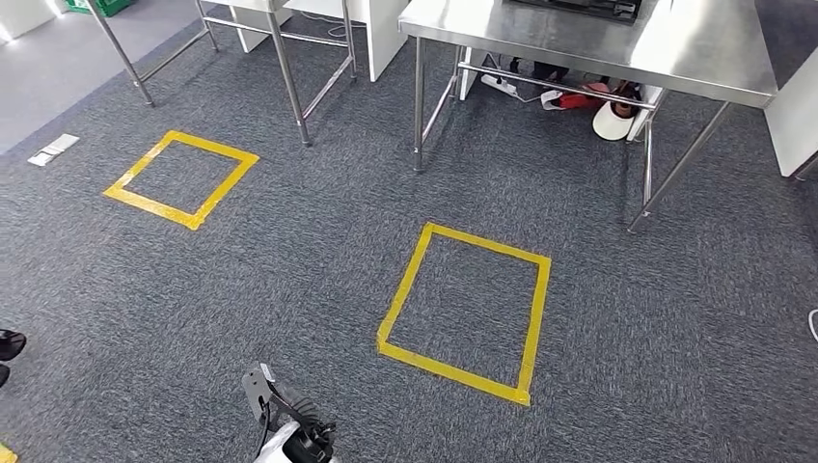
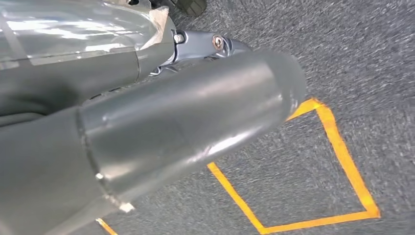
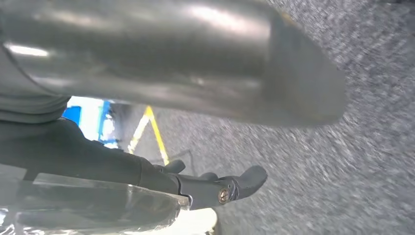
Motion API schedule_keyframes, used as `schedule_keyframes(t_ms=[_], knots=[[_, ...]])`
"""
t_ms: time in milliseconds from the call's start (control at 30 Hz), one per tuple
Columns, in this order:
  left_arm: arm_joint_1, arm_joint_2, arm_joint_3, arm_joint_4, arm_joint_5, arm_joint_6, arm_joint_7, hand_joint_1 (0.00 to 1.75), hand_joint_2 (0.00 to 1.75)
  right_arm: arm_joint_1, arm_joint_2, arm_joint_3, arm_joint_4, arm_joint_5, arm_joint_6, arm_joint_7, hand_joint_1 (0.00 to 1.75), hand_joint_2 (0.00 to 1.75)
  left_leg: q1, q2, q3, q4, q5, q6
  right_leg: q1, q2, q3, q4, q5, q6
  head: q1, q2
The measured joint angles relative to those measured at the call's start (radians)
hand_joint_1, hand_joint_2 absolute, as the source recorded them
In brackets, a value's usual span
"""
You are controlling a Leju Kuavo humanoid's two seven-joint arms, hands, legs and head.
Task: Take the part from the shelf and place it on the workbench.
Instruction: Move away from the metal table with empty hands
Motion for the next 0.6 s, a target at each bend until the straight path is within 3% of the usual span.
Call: schedule_keyframes(t_ms=[67,133,167,233,300,333,367,433,500,567,600], knots=[[-0.001,0.000,-0.003,0.000,-0.002,0.002,-0.013,0.00,0.00,-0.001,0.001,0.000,0.000,-0.001,0.001,0.000,0.00,0.00,-0.001,-0.010,-0.008,0.002,0.005,-0.011,0.000,-0.015,-0.003,0.004,0.007,-0.015,-0.002,0.000],[-0.002,0.001,-0.004,0.002,-0.004,0.004,-0.026,0.00,0.00,-0.002,0.001,0.000,0.000,-0.002,0.001,0.000,0.00,0.00,0.000,0.014,-0.028,0.034,-0.018,-0.019,-0.005,-0.032,-0.005,0.005,0.015,-0.030,-0.005,0.000],[-0.002,0.001,-0.005,0.002,-0.005,0.003,-0.029,0.00,0.00,-0.001,0.001,0.000,0.000,-0.002,0.002,0.000,0.00,0.00,0.000,0.035,-0.048,0.079,-0.048,-0.022,-0.006,-0.041,-0.007,0.004,0.019,-0.037,-0.007,0.000],[-0.003,0.001,-0.008,0.003,-0.005,-0.003,-0.029,0.00,0.00,0.001,0.002,0.000,0.000,-0.003,0.004,0.000,0.00,0.00,0.000,0.069,-0.109,0.222,-0.125,-0.027,0.001,-0.063,-0.013,0.005,0.021,-0.044,-0.012,0.000],[-0.003,0.001,-0.011,0.005,0.002,-0.013,-0.018,0.00,0.00,0.004,0.001,0.000,0.000,-0.004,0.009,0.000,0.00,0.00,0.001,0.079,-0.146,0.316,-0.158,-0.028,0.006,-0.088,-0.018,0.005,0.021,-0.046,-0.012,0.000],[-0.003,0.001,-0.011,0.006,0.008,-0.020,-0.007,0.00,0.00,0.004,0.001,0.000,0.000,-0.004,0.012,0.000,0.00,0.00,0.001,0.083,-0.135,0.304,-0.147,-0.026,0.008,-0.100,-0.018,0.006,0.021,-0.046,-0.012,0.000],[-0.003,0.001,-0.012,0.006,0.015,-0.025,0.005,0.00,0.00,0.003,0.001,0.000,0.000,-0.004,0.014,0.000,0.00,0.00,0.000,0.090,-0.103,0.251,-0.120,-0.022,0.010,-0.112,-0.018,0.005,0.021,-0.046,-0.012,0.000],[-0.004,0.001,-0.014,0.006,0.025,-0.037,0.030,0.00,0.00,0.001,0.002,0.000,0.000,-0.004,0.016,0.000,0.00,0.00,-0.007,0.137,-0.016,0.102,-0.068,-0.006,0.017,-0.132,-0.016,0.006,0.020,-0.044,-0.012,0.000],[-0.006,0.001,-0.019,0.006,0.031,-0.044,0.045,0.00,0.00,-0.001,0.002,0.000,0.000,-0.005,0.016,0.000,0.00,0.00,-0.016,0.169,0.025,0.022,-0.050,0.007,0.025,-0.150,-0.015,0.007,0.018,-0.040,-0.011,0.000],[-0.007,0.001,-0.023,0.006,0.035,-0.049,0.052,0.00,0.00,-0.001,0.002,0.000,0.000,-0.006,0.016,-0.002,0.00,0.00,-0.020,0.149,0.022,0.012,-0.048,0.015,0.029,-0.171,-0.013,0.006,0.016,-0.035,-0.011,0.000],[-0.007,0.001,-0.023,0.006,0.037,-0.053,0.055,0.00,0.00,-0.002,0.002,0.000,0.000,-0.006,0.016,-0.003,0.00,0.00,-0.018,0.137,0.023,0.006,-0.043,0.020,0.029,-0.165,-0.015,0.009,0.012,-0.030,-0.011,0.000]])
